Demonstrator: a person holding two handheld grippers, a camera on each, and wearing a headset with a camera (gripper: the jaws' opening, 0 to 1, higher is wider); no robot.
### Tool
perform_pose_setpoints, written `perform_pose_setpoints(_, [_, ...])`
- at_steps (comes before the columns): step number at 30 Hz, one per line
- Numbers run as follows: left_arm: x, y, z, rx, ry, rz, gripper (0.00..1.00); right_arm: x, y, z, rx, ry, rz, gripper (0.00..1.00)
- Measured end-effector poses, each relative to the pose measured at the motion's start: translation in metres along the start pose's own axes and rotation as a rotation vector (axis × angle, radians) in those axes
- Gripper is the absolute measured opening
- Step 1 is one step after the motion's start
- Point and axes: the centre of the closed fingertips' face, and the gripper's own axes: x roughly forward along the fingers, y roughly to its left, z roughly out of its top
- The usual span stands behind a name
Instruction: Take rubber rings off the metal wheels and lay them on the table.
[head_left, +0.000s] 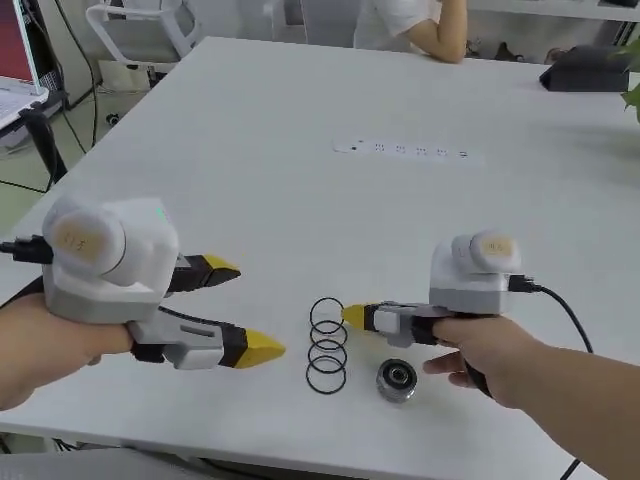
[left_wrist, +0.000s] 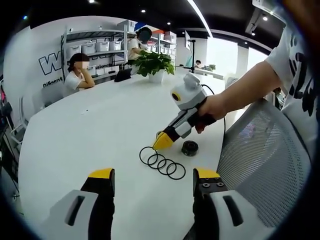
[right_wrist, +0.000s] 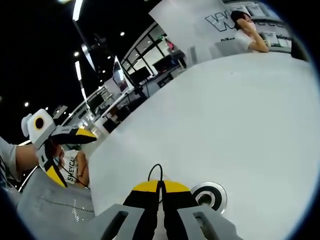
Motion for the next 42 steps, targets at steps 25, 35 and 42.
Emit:
perform_pose_setpoints(25, [0.003,-0.004,0.005,-0.004,0.0,-0.011,0.61,-0.018,0.001,0.011,-0.121,-0.042,-0.031,0.12])
perform_pose_setpoints(35, [0.001,-0.004,0.013,-0.024,-0.024,-0.003,0.61,-0.041,0.009,0.022,-0.151,-0.083,-0.016,0.2])
perform_pose_setpoints(42, [-0.005,-0.002,0.022,-0.049,-0.057,0.011,0.61,-0.06,0.014,0.026,-0.183,-0.097,-0.012,0.28])
